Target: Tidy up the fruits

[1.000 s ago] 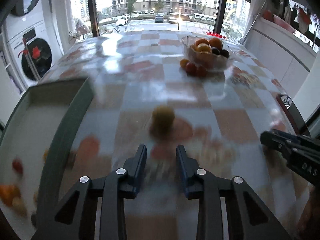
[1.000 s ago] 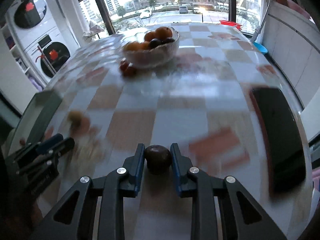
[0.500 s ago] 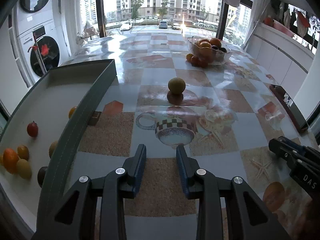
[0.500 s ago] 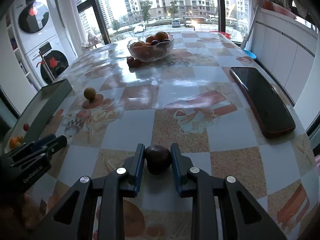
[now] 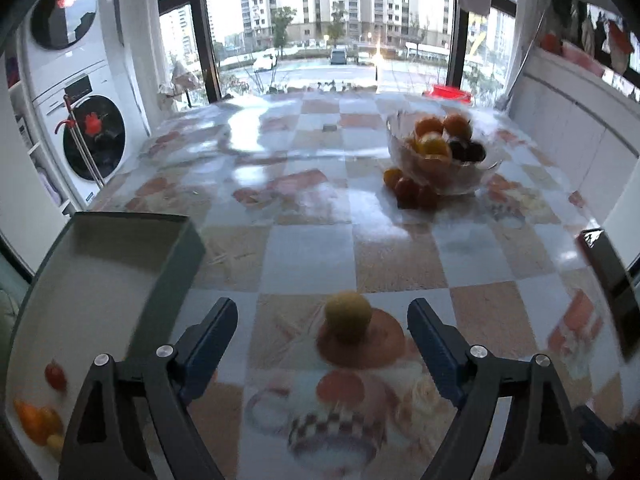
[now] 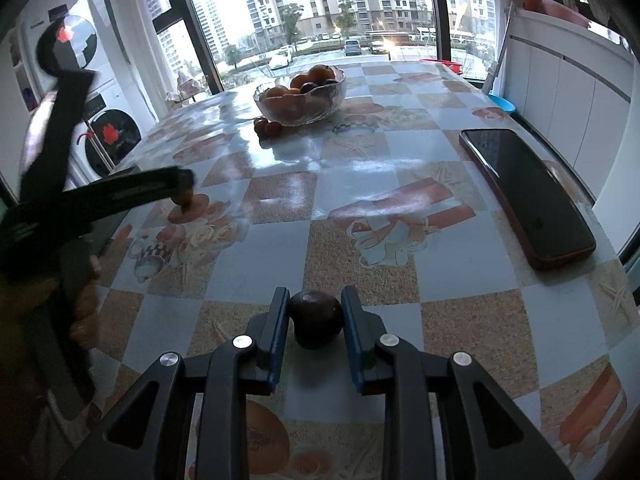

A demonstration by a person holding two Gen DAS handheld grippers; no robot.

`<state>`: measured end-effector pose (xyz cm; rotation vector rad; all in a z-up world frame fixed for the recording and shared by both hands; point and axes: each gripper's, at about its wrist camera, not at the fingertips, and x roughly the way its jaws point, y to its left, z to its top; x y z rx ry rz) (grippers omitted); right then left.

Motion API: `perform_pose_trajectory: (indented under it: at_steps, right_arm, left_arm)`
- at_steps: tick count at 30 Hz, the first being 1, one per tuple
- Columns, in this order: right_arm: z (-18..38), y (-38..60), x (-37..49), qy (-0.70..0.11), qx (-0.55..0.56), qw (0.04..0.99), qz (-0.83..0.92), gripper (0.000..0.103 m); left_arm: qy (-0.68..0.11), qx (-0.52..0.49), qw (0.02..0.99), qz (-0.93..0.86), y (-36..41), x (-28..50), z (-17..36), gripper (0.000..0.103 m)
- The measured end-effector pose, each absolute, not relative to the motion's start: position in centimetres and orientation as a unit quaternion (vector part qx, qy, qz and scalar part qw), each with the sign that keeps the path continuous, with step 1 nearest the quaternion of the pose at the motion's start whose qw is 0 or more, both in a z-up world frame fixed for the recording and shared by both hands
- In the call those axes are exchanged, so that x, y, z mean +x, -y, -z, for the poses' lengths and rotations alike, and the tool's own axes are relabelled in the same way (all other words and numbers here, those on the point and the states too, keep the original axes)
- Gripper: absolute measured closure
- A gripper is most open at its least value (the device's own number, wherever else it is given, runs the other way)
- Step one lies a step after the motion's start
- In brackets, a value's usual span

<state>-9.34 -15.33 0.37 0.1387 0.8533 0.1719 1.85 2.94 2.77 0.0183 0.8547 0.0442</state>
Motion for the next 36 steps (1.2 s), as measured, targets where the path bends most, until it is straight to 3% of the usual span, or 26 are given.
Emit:
perform_pose_trajectory:
  at_steps: [1,4,5,6,19,36]
  right_arm:
    - [-0.4,15.4,-9.4,-0.413,0.069,0.904,-0.084,0.074]
    - [-0.3,15.4,-9.3,-0.412,0.071,0.904,-0.085,0.074]
    - [-0.3,15.4,-9.3,-0.412,0.071,0.904,-0.085,0.074]
    - [-0.3,15.4,-9.3,-0.413,0.070,0.904,-0.085,0.074]
    - [-0.3,15.4,-9.3,-0.413,0.070,0.904,-0.084,0.074]
    - [-0.3,15.3,-9.3,-0.413,0.061,0.905,-0.080,0.074]
  left_arm:
    - [-0.428,0.014,0.903,-0.026,-2.7,2.4,-2.0,0.017]
    - [-0.438,-0.018,0.899,-0.018,-3.3,2.7,-1.3,0.050]
    - [-0.436,-0.021,0.900,-0.011,-3.4,2.6,-1.4,0.067]
    - [-0.435,-0.015,0.900,-0.009,-3.2,2.6,-1.4,0.074]
    - [-0.423,-0.023,0.906,-0.006,-4.5,-8.6,-1.2,0.074]
    - [-0.417,-0.029,0.908,-0.003,-4.7,-9.1,-1.2,0.074]
